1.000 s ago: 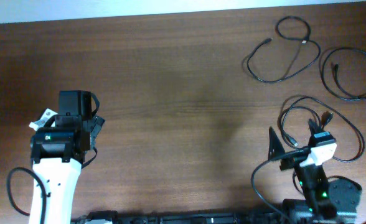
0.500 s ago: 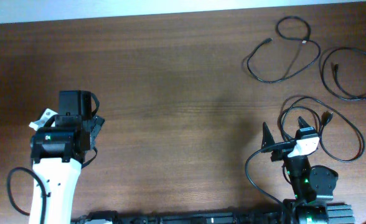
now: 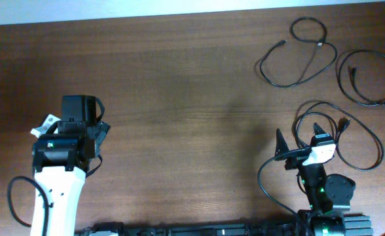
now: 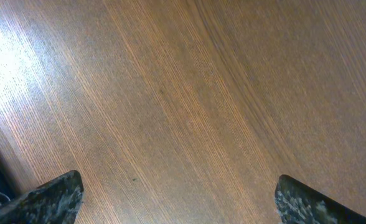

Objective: Untangle cables

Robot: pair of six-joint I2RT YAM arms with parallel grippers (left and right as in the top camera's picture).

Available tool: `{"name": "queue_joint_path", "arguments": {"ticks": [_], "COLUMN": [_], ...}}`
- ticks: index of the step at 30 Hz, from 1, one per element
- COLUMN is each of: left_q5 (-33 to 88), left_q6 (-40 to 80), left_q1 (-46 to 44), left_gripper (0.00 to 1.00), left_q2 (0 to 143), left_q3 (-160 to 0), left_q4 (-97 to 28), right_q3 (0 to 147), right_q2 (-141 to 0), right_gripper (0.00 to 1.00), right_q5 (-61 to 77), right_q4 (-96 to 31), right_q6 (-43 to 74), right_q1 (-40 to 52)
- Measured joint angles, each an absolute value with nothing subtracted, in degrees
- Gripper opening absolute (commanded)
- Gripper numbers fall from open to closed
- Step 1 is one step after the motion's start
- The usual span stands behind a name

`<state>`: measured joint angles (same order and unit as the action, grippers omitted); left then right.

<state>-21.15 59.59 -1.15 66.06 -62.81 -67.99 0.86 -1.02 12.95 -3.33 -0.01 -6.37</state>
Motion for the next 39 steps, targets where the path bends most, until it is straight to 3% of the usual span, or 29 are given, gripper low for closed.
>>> {"name": "queue_joint_path", "arguments": {"ticks": [17,20,24,30,39], "left_q5": [-20.93,-16.82,-5.54,-0.16,-0.14], "left_q6": [59.59,59.29,48.53,22.83,17.72], "left_q1": [-1.15,-1.15,-1.15,-1.15,-1.15], "left_gripper": [0.99,0.99,0.99,0.99,0.99], "left_q2": [66.06,66.06,65.17,42.19,23.59], "left_q3": [-62.81,-62.81,-62.81,-62.89,-63.0], "left_q4": [-67.96,-67.94,-63.77,-64.93,-71.94], "right_q3": [0.86,0.86,0.86,0.84,0.84], "right_q2": [-0.84,-0.84,-0.84,-0.82,-0.8], "right_gripper": [0.98,0.98,0.98,0.98,0.98], "right_q5": [12.93,12.95,12.93,12.93,12.91], "right_q4": [-3.33,-3.33,-3.33,-3.33,-3.36], "right_q6": [-0.03,-0.01,-0.03,0.01,-0.03], "right_q1": [-6.37,-6.37,-6.37,-6.37,-6.37]}}
